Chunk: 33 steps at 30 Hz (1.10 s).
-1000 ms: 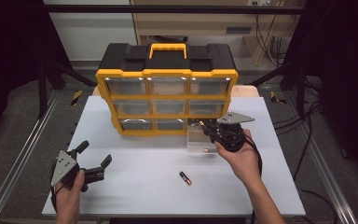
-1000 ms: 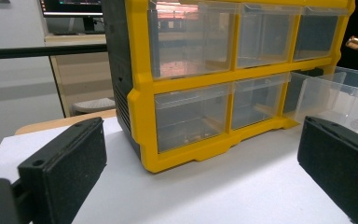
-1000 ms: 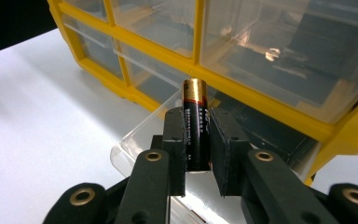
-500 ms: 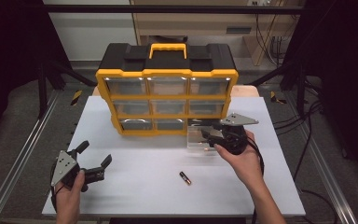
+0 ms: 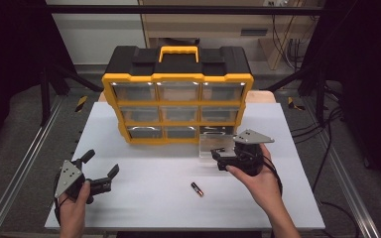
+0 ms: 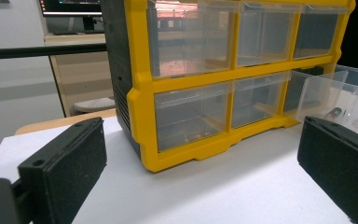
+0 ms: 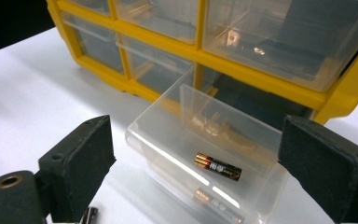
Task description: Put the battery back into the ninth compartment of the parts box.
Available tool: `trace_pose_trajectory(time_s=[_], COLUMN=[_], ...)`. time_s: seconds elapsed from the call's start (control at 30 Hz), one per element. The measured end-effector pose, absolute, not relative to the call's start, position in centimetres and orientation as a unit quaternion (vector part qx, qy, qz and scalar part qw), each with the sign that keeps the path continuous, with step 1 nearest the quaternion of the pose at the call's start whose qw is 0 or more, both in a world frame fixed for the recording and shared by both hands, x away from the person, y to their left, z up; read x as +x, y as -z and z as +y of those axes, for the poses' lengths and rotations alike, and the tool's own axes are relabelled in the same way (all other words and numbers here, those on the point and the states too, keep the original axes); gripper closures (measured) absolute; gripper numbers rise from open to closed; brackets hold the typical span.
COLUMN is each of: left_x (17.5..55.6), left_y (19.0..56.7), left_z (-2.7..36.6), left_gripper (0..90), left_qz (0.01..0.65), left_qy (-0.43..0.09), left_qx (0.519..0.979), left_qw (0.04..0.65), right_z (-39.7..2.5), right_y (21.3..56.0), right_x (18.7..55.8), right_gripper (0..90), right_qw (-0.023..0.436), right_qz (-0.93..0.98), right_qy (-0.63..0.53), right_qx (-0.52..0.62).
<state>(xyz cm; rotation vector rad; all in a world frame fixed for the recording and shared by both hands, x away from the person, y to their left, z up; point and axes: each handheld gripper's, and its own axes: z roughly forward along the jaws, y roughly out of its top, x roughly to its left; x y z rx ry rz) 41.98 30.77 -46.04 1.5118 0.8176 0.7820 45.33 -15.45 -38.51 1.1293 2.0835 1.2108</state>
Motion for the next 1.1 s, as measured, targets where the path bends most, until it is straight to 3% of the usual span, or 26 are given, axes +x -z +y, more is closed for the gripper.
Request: trace_pose_trajectory(time_s=[0.47, 1.1], left_x=[42.0, 41.9], left_y=[46.1, 46.0], left_z=[30.7, 30.6], left_gripper=[0.8, 0.8], left_qz=[0.349, 0.347], left_qy=[-0.336, -0.337], left_qx=[0.65, 0.65], left_qw=[0.585, 0.586], right_z=[-15.3, -13.3], right_y=[39.8, 43.1], right_x=[42.8, 41.1], right_gripper=[8.8, 9.6], right_qw=[0.229, 0.183], right_qz=[0.771, 0.797], right_qy=[-0.417, -0.398], right_qx=[0.423, 0.416])
